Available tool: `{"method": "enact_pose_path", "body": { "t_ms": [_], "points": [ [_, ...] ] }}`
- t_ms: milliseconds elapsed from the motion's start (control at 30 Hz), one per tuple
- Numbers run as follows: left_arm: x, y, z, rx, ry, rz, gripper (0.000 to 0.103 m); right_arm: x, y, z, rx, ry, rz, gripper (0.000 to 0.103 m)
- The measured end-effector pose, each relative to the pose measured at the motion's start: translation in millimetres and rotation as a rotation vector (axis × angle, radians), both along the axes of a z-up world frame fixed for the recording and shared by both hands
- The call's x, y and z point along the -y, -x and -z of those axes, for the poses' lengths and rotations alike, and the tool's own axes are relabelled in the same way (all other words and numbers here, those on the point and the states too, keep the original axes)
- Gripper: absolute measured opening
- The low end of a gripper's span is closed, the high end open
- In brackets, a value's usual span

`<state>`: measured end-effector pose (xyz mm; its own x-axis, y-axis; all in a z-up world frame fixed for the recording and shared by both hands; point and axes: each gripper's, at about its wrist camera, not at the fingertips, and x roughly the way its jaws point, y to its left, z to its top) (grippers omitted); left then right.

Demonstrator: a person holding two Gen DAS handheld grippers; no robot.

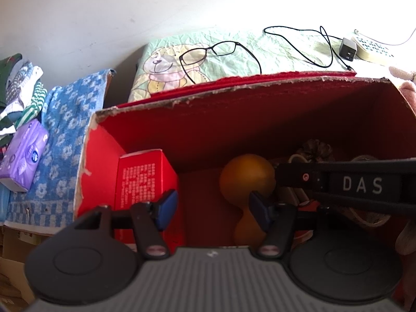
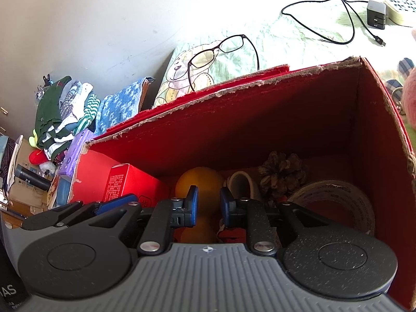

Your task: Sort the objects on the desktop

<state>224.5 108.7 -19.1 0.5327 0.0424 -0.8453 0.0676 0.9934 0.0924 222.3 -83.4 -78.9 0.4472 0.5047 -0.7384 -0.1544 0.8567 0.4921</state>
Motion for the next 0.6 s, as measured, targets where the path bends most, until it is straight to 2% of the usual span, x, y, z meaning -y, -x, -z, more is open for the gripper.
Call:
{"method": "enact_pose_path", "body": {
  "t_ms": [600],
  "points": [
    [1.5,-0.5,1.0,-0.005,-0.013,0.015,0.068,3.0,-1.8,3.8,-0.042,0.038,0.061,0.022]
  ]
}}
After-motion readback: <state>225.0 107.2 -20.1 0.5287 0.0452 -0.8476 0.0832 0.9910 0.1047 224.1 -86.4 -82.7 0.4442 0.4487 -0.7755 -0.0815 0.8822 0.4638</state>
